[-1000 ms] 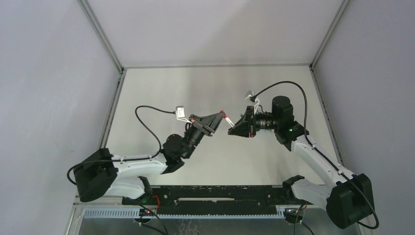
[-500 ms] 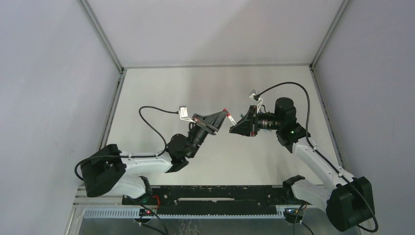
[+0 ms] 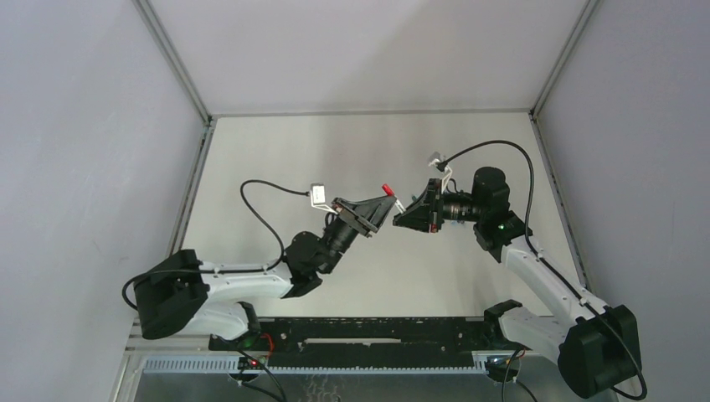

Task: Insert the pens into the pen caps
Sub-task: Insert the pen cap onto the pen, then press the pen cap onto the pen.

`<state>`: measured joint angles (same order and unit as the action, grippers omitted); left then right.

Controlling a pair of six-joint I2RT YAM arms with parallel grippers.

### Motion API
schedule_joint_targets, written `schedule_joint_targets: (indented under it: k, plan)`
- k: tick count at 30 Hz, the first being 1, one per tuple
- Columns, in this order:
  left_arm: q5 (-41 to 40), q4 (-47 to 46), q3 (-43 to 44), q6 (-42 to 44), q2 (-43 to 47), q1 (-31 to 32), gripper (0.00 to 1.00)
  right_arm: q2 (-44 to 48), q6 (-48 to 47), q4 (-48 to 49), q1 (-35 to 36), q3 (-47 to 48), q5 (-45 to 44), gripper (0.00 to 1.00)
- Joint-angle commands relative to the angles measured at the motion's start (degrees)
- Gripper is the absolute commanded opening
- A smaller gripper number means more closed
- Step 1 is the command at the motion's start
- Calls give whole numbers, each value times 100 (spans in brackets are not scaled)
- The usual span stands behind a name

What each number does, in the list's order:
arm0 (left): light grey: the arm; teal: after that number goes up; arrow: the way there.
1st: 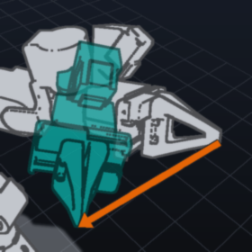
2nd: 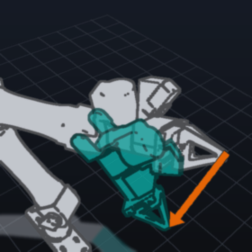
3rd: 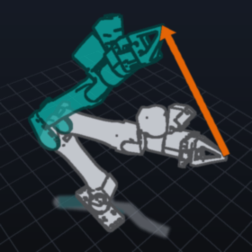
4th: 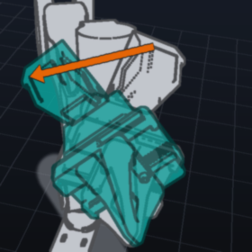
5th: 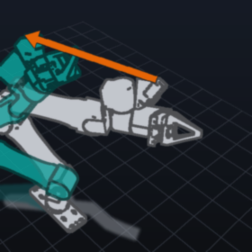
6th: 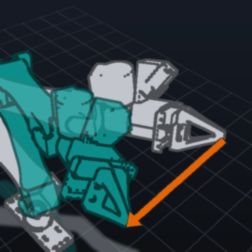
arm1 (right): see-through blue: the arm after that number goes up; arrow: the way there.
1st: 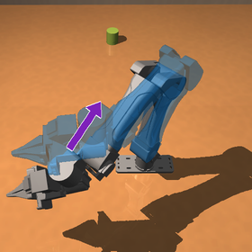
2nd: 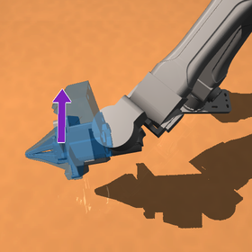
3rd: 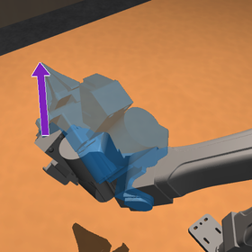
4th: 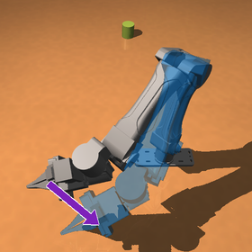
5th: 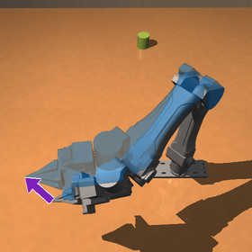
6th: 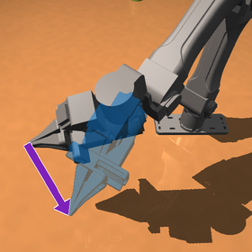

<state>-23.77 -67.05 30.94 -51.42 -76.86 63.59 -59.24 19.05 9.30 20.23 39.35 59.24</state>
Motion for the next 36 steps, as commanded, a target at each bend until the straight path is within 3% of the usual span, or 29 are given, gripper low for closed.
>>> schedule_joint_targets:
  k: [1,14,20,28,36]
  plan:
    - [152,76,-93,217,435,67,39,88,-59,247,-32,37,22,0]
    - [397,615,-803,1073,1491,66,68,153,-304,420,-124,37,1031,0]
    - [557,1279,-776,1503,2256,-8,99,159,-657,266,-120,77,1521,0]
    - [814,1755,-478,1367,2741,-189,99,154,-1176,-253,-50,213,1677,0]
    - [788,1876,83,1143,2175,-189,77,162,-1194,-275,-45,213,1668,0]
